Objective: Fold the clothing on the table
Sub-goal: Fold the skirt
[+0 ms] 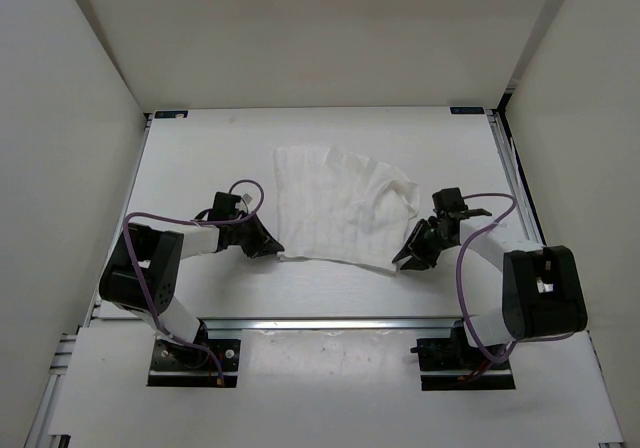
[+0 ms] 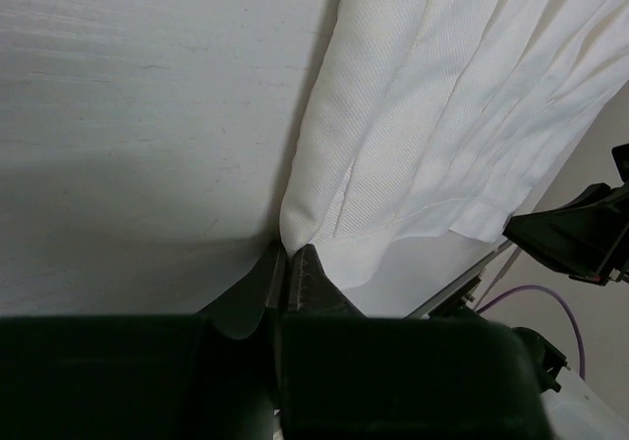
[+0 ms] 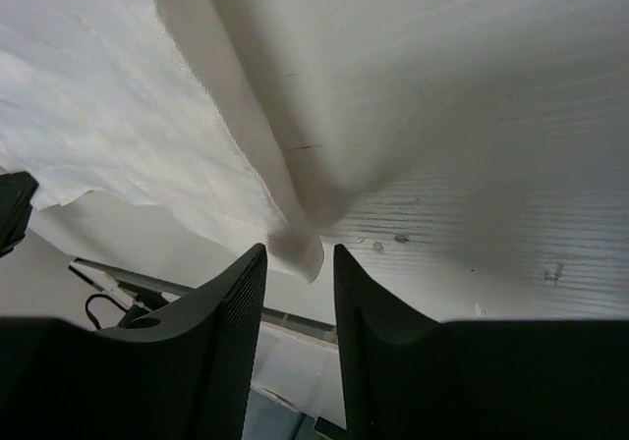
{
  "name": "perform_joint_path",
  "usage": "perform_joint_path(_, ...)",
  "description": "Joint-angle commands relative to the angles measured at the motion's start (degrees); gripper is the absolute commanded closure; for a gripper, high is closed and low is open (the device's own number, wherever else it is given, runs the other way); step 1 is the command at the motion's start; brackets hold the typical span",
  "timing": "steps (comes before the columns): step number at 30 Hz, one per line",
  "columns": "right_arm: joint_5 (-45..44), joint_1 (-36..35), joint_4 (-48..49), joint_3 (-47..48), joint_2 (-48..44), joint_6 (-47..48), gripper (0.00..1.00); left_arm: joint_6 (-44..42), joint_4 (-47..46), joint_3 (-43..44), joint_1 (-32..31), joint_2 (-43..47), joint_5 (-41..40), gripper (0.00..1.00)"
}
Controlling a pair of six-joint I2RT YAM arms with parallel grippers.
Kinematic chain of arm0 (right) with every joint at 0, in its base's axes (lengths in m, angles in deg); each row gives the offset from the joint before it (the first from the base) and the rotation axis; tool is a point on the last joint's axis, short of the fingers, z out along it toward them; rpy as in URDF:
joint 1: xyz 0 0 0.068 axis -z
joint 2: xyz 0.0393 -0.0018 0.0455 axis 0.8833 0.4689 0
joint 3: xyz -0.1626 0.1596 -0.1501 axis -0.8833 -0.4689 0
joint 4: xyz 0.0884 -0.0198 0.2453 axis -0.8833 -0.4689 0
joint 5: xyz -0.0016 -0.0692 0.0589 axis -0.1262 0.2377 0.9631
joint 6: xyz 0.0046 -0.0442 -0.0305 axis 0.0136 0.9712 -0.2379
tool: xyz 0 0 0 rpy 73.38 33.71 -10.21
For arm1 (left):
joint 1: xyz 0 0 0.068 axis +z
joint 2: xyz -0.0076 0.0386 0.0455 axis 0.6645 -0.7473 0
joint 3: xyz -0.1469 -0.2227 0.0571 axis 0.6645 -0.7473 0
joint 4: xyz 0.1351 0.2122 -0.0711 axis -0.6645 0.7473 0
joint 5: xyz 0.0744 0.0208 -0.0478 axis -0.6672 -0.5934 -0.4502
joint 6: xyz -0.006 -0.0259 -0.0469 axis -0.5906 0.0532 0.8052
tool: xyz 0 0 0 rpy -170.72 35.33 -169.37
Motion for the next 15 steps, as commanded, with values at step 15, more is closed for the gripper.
perform_joint_path(15, -2.9, -2.5, 3.2, 5.9, 1.9, -2.7, 1.00, -3.3, 2.8, -1.8, 1.6, 4.2, 4.9, 1.00)
